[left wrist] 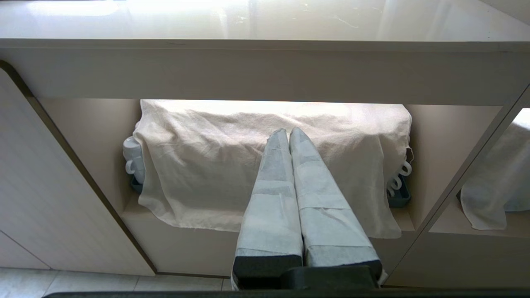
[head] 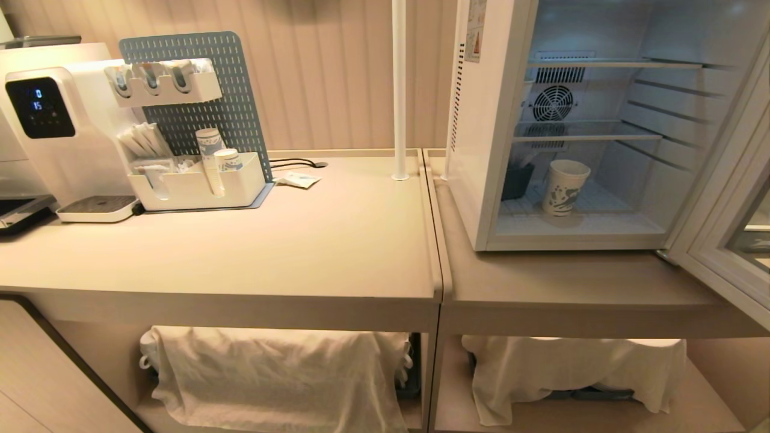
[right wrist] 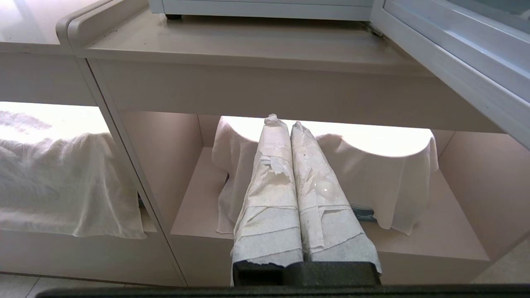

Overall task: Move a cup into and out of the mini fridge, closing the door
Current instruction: Close the freezer door

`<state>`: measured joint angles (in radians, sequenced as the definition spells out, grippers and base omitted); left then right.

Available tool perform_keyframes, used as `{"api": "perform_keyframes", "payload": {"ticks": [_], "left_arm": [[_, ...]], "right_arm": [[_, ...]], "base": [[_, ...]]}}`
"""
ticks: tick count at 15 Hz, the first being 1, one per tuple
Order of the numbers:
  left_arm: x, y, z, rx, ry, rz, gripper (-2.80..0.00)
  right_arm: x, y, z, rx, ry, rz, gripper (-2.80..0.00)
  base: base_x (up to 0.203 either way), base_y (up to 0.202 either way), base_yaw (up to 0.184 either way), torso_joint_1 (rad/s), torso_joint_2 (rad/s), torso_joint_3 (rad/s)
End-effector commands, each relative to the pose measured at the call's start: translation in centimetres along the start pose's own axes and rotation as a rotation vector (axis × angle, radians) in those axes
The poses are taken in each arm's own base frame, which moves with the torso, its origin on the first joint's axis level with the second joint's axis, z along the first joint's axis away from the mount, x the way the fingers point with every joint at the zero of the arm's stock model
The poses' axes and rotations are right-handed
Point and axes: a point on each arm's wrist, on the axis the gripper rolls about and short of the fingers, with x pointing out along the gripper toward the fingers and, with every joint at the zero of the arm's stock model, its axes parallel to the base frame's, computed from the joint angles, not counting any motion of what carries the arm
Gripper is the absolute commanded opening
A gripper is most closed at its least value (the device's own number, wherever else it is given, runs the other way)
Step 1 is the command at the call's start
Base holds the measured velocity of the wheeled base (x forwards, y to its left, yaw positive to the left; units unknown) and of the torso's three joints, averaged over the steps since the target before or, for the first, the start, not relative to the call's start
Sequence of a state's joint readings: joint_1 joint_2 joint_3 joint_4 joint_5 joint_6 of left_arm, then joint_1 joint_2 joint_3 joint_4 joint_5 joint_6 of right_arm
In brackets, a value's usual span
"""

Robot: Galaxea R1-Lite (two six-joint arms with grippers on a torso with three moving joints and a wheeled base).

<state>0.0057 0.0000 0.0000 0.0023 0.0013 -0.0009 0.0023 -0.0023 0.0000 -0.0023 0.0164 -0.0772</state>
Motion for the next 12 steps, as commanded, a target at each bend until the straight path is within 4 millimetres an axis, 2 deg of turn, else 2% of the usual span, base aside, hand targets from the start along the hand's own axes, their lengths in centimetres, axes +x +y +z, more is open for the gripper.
{"api": "perform_keyframes", "payload": {"ticks": [1,12], "left_arm": [[0.0,0.0,-0.02,0.004,0.002,-0.001,-2.8],[0.0,0.0,-0.01,-0.004,0.001,0.0,-2.8]], "right_arm": [[0.02,0.0,0.04,-0.002,-0.002,0.001,-2.8],[0.02,0.0,0.03,0.0,0.0,0.001,-2.8]], "base": [[0.0,0.0,0.0,0.0,0.0,0.0],[0.0,0.0,0.0,0.0,0.0,0.0]]}}
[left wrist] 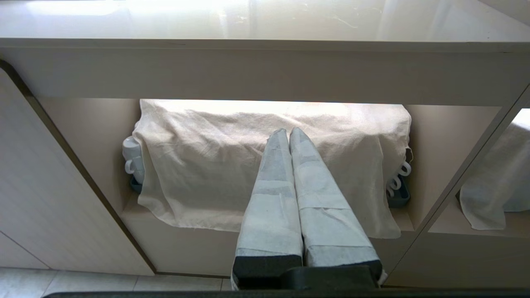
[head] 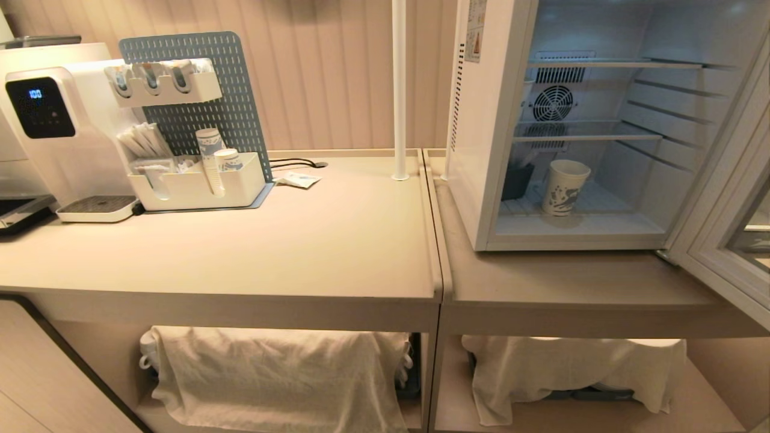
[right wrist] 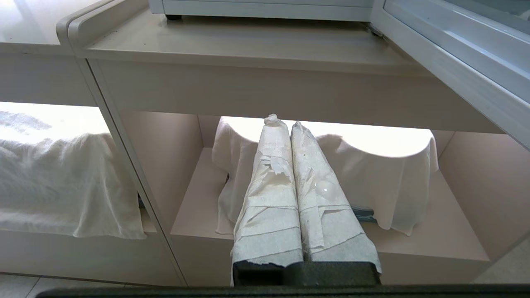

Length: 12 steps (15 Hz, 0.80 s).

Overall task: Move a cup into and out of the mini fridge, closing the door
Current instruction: Close the freezer door

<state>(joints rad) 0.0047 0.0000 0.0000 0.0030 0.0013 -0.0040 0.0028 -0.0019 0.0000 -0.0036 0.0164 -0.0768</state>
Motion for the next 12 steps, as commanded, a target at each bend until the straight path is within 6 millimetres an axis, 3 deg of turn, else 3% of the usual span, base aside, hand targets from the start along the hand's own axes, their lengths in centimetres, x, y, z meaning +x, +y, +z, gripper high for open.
{"api": "perform_keyframes", "payload": {"ticks": [1,12], "left_arm": [[0.0,0.0,0.0,-0.001,0.0,0.002,-2.8],[0.0,0.0,0.0,-0.002,0.0,0.002,-2.8]], "right_arm": [[0.01,0.0,0.01,-0.001,0.001,0.001,-2.8],[0.01,0.0,0.0,-0.001,0.002,0.001,-2.8]], "base": [[0.0,0.0,0.0,0.0,0.0,0.0],[0.0,0.0,0.0,0.0,0.0,0.0]]}}
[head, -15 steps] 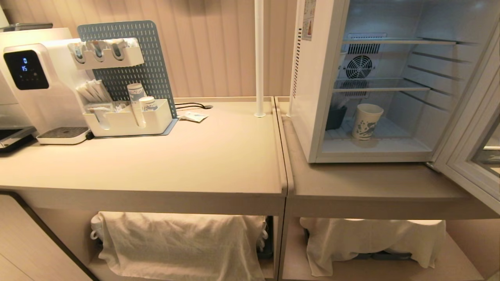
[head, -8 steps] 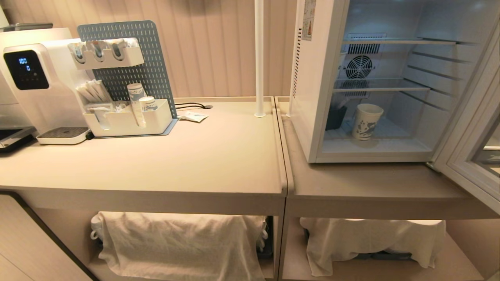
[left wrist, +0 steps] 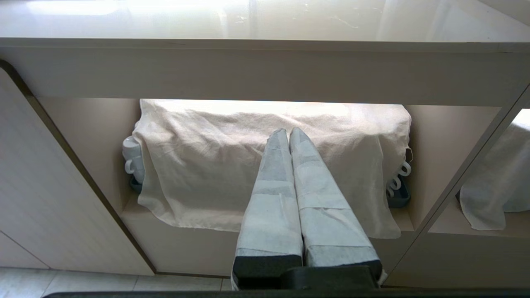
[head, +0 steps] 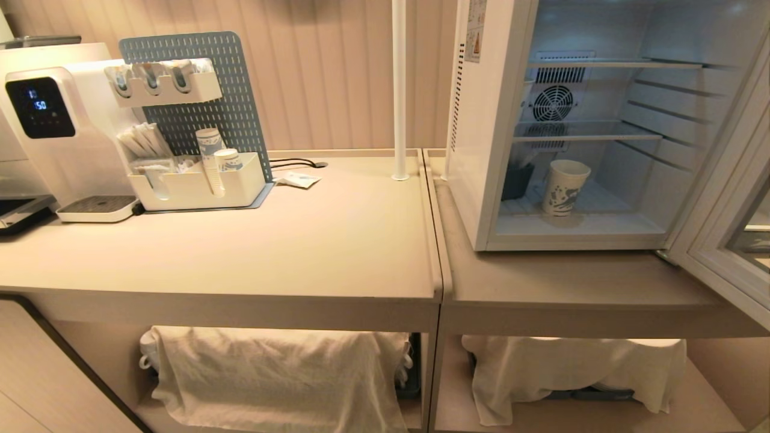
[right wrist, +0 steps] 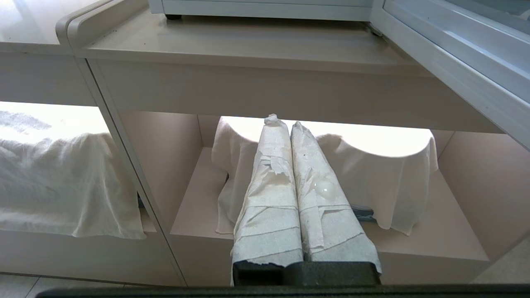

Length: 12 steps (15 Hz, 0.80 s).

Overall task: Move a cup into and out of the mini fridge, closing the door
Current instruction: Close the freezer door

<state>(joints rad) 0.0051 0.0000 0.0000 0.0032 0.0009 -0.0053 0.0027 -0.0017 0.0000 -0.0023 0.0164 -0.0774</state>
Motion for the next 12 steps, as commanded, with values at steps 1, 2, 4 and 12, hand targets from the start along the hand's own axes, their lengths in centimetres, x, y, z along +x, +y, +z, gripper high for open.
{"api": "perform_keyframes", "payload": {"ticks": [1,2,4,12], "left_arm": [[0.0,0.0,0.0,-0.001,0.0,0.002,-2.8],[0.0,0.0,0.0,-0.001,0.0,0.002,-2.8],[0.0,0.0,0.0,-0.001,0.0,0.001,-2.8],[0.0,0.0,0.0,-0.001,0.0,0.001,-2.8]], "right_arm": [[0.01,0.0,0.01,-0.001,0.001,0.001,-2.8],[0.01,0.0,0.01,-0.001,0.001,0.001,-2.8],[0.01,0.0,0.01,-0.001,0.001,0.0,-2.8],[0.01,0.0,0.01,-0.001,0.001,0.001,-2.8]], "base": [[0.0,0.0,0.0,0.0,0.0,0.0],[0.0,0.0,0.0,0.0,0.0,0.0],[0.0,0.0,0.0,0.0,0.0,0.0],[0.0,0.0,0.0,0.0,0.0,0.0]]}}
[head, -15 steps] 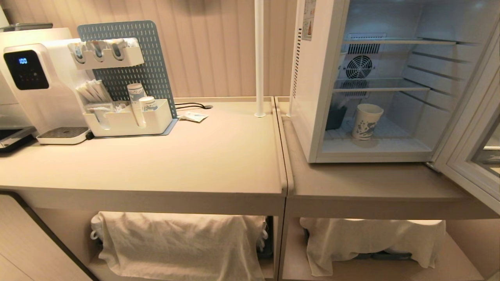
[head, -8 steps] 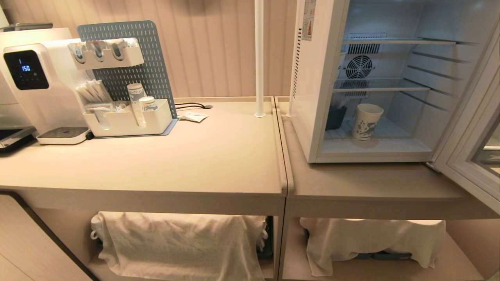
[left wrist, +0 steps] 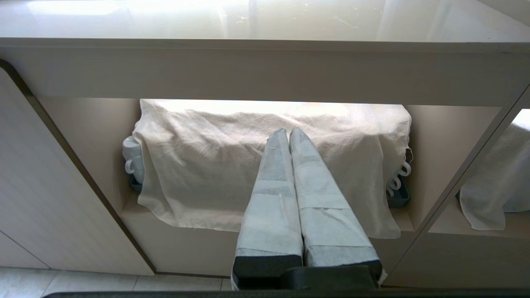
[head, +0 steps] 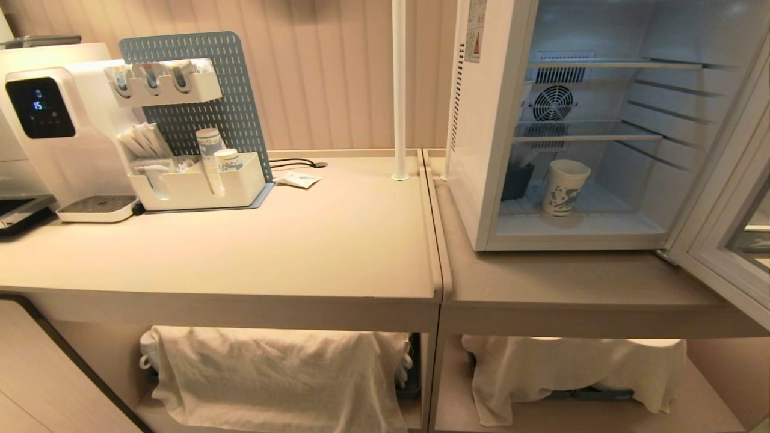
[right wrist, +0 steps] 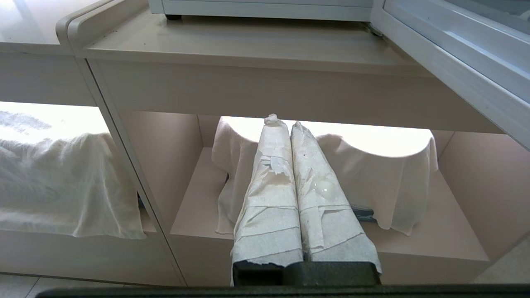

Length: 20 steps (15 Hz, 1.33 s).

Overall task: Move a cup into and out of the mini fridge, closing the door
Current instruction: Close the freezer door

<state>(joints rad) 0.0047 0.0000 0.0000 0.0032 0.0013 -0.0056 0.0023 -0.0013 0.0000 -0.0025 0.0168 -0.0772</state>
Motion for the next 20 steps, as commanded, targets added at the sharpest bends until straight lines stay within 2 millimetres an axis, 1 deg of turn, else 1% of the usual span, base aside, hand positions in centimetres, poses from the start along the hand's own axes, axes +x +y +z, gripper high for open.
{"api": "perform_keyframes", "payload": {"ticks": [1,4,16,20], "left_arm": [[0.0,0.0,0.0,-0.001,0.0,0.0,-2.8],[0.0,0.0,0.0,-0.001,0.0,0.002,-2.8],[0.0,0.0,0.0,-0.001,0.0,0.002,-2.8],[0.0,0.0,0.0,-0.001,0.0,0.002,-2.8]], "right_arm": [[0.01,0.0,0.01,-0.001,0.001,0.001,-2.8],[0.01,0.0,0.01,-0.001,0.001,0.001,-2.8],[0.01,0.0,0.01,-0.003,0.001,0.0,-2.8],[0.01,0.0,0.01,-0.001,0.001,0.001,-2.8]], "base": [[0.0,0.0,0.0,0.0,0.0,0.0],[0.0,0.0,0.0,0.0,0.0,0.0],[-0.181,0.0,-0.001,0.001,0.0,0.002],[0.0,0.0,0.0,0.0,0.0,0.0]]}}
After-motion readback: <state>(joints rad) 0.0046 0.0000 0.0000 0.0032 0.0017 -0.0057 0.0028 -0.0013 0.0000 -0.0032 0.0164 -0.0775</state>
